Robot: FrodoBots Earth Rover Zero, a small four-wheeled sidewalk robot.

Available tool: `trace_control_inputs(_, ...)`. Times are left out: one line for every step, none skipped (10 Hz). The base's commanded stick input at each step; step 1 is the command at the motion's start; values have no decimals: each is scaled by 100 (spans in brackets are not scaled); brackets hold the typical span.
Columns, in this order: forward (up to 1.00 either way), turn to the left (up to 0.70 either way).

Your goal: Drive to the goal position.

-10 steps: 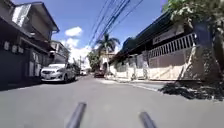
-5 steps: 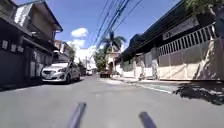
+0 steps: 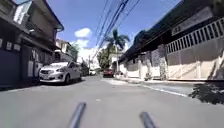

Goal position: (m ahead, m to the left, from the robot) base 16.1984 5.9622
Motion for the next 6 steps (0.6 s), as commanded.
trace_control_inputs(100, 0)
trace_control_inputs(100, 0)
trace_control_inputs(100, 0)
trace_control_inputs(100, 0)
trace_control_inputs(100, 0)
trace_control_inputs(100, 0)
